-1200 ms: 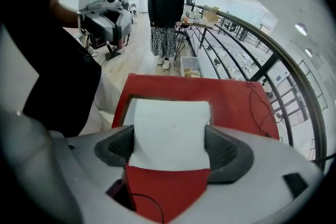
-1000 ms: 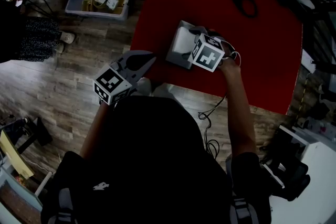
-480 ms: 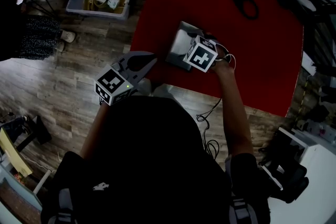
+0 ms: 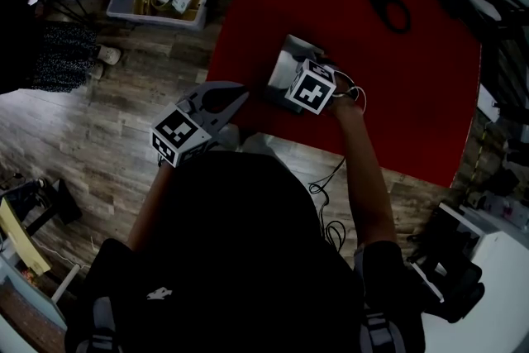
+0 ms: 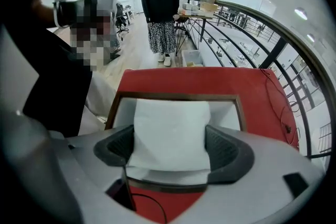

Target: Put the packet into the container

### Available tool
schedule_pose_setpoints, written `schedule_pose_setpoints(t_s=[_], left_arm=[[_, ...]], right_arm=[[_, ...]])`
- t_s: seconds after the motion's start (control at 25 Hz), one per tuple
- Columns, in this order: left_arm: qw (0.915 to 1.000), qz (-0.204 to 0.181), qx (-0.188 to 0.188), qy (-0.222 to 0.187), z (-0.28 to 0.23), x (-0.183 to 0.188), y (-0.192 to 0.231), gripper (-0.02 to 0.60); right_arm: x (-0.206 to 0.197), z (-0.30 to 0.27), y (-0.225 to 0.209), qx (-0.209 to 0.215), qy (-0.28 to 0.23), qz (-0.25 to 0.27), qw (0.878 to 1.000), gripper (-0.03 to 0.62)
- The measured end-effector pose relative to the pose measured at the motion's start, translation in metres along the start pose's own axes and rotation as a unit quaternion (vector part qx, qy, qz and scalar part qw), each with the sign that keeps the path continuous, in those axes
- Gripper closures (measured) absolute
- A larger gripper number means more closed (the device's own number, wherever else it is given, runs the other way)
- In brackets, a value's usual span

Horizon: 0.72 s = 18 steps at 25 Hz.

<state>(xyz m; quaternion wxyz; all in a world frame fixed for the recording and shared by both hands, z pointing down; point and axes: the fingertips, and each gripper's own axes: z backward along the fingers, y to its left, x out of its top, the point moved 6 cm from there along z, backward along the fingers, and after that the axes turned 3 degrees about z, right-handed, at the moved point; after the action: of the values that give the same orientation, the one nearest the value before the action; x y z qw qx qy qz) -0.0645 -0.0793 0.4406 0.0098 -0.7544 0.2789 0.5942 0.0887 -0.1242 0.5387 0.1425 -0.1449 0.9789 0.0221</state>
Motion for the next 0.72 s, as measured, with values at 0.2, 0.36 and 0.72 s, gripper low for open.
schedule_pose_setpoints(t_s=[0.2, 0.36, 0.72], left_arm=[[1.0000, 0.001, 0.001, 0.002, 0.000, -0.002, 0.001, 0.572], [1.0000, 0.002, 0.002, 0.002, 0.000, -0.002, 0.003, 0.572], [1.0000, 0.005, 0.003, 0.001, -0.001, -0.002, 0.004, 0.572]], right_arm=[[-0.004, -0.013, 0.001, 0.001, 0.002, -0.007, 1.000, 0.158], [-0.006, -0.020, 0.002, 0.000, 0.003, -0.009, 1.000, 0.158], [-0.005, -0.026, 0.001, -0.003, 0.031, 0.006, 0.999, 0.158]])
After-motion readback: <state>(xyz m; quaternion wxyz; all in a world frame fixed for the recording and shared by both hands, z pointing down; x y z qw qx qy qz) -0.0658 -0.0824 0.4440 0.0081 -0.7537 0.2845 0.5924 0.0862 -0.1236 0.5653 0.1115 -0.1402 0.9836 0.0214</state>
